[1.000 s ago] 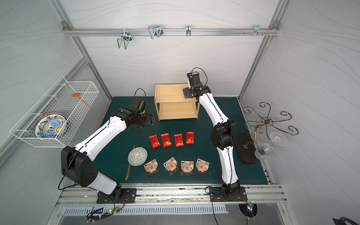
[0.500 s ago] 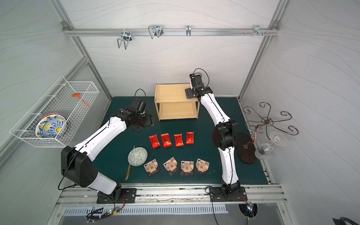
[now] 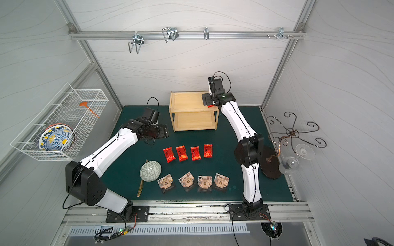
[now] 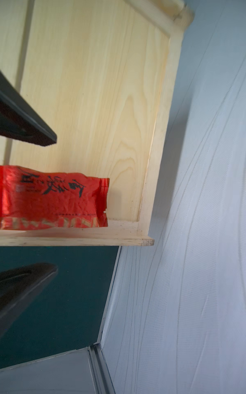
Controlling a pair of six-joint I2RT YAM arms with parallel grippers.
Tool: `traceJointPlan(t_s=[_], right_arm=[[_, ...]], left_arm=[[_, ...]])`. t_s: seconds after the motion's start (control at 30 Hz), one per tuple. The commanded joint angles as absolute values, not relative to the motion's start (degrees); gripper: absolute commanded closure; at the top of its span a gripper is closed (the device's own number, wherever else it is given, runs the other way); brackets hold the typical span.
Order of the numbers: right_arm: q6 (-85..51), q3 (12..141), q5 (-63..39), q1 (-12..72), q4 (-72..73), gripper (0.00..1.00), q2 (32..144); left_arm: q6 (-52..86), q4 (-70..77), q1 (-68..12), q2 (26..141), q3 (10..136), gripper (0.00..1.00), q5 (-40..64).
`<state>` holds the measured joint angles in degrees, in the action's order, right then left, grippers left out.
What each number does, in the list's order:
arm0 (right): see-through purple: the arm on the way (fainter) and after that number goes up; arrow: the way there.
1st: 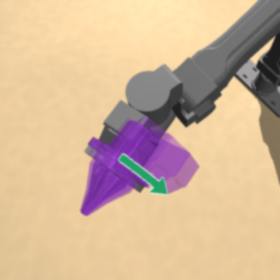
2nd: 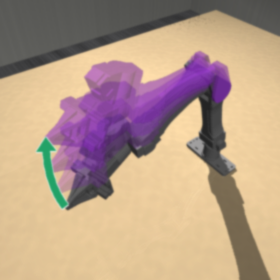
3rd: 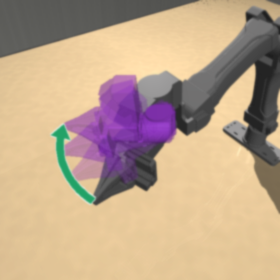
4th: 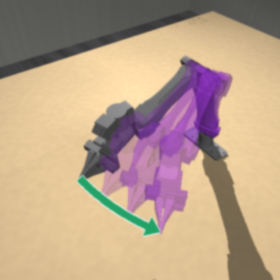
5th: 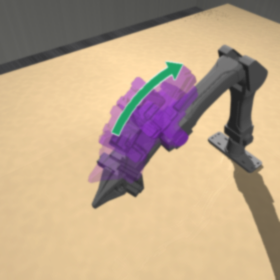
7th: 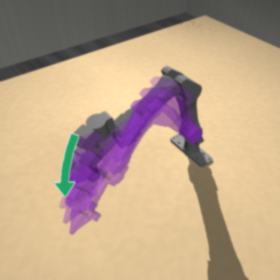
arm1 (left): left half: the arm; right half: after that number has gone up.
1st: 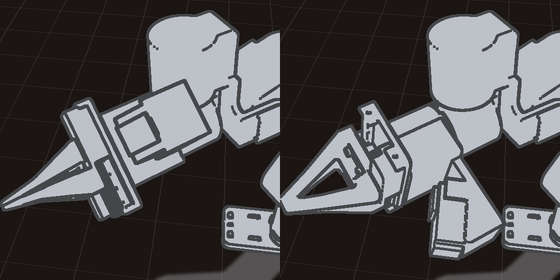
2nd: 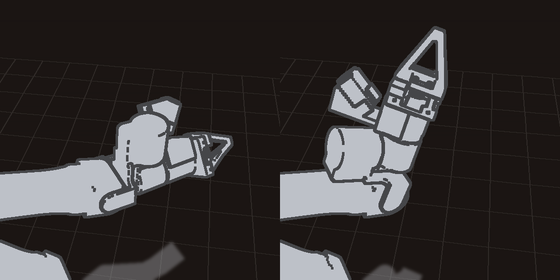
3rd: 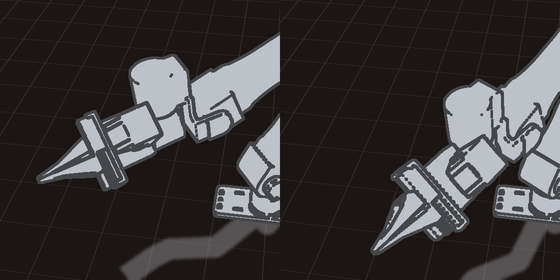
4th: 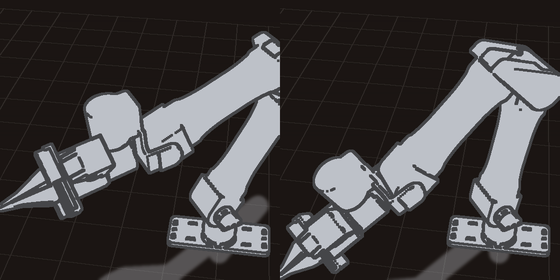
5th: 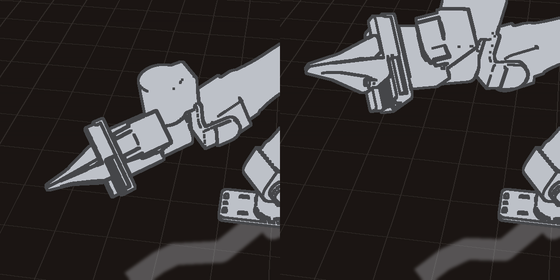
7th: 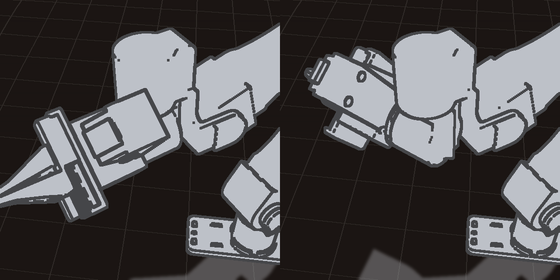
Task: Place the tea bags on the shelf by color
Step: Place the tea bag on the shelf, then pick up the tea bag from the center of the board.
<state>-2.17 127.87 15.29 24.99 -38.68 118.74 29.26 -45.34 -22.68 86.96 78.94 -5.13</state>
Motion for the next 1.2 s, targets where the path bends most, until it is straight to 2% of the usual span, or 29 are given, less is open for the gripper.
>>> traceJointPlan(t_s=[0.0, 0.33, 0.57, 0.87, 1.17], right_arm=[[-7.58, 120.48, 16.99, 27.33, -41.30, 0.10, 110.37], [-12.91, 83.87, 21.02, 36.55, -35.95, 0.11, 90.23], [-20.07, 66.89, 19.30, 39.55, -32.37, 0.12, 85.39], [-30.38, 59.89, 16.25, 39.42, -32.64, 0.14, 89.34], [-30.53, 61.23, 13.21, 39.19, -30.08, 0.14, 94.63]], left_arm=[[28.96, -45.84, -22.94, 83.08, 78.25, 0.18, -7.80], [28.55, -44.56, -23.51, 78.88, 71.91, 0.19, -8.74], [27.74, -45.95, -25.35, 82.08, 71.62, 0.19, -8.40], [27.07, -45.31, -25.58, 81.38, 69.88, 0.19, -10.28], [27.86, -45.08, -25.58, 81.25, 69.43, 0.17, -9.69]])
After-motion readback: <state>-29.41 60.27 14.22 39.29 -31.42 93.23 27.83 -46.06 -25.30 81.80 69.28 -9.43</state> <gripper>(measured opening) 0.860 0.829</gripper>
